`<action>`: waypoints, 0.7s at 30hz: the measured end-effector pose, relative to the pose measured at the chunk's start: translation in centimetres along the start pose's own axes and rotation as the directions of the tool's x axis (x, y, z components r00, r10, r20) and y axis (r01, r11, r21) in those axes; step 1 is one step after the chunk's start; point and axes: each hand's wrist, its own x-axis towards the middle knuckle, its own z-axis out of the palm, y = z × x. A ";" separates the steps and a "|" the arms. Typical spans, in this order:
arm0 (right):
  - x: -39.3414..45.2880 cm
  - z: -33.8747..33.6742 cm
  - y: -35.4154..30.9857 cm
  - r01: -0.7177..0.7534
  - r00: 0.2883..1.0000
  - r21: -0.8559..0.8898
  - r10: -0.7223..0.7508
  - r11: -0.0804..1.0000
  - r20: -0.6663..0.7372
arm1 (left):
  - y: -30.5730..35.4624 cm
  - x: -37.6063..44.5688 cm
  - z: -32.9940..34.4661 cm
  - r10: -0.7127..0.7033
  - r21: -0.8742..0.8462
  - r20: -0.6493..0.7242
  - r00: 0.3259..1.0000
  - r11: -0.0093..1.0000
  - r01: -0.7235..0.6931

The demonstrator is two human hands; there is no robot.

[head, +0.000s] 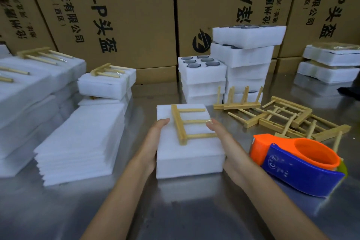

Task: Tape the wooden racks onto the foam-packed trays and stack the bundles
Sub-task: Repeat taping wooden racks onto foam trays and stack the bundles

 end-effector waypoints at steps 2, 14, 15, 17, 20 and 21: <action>0.8 0.6 -0.3 0.046 0.999 0.041 -0.046 0.998 0.014 | 1.0 0.1 0.0 0.086 -0.063 0.022 0.996 0.994 -0.085; 5.7 3.3 1.3 0.154 0.976 0.215 -0.183 0.964 0.119 | 2.8 4.0 -5.0 0.243 -0.143 0.064 0.968 0.962 -0.232; 5.6 3.3 1.4 0.156 0.973 0.200 -0.186 0.967 0.139 | 2.5 4.0 -5.3 0.243 -0.169 0.075 0.967 0.959 -0.228; 5.4 3.2 1.4 0.150 0.964 0.191 -0.187 0.970 0.188 | 1.8 4.0 -5.5 0.266 -0.213 0.102 0.959 0.947 -0.240; 4.9 2.9 1.4 0.101 0.957 0.171 -0.143 0.980 0.252 | 1.3 4.1 -5.6 0.243 -0.247 0.088 0.966 0.945 -0.215; 4.7 2.9 1.5 0.072 0.962 0.161 -0.111 0.984 0.248 | 1.1 4.2 -5.7 0.220 -0.261 0.080 0.972 0.946 -0.192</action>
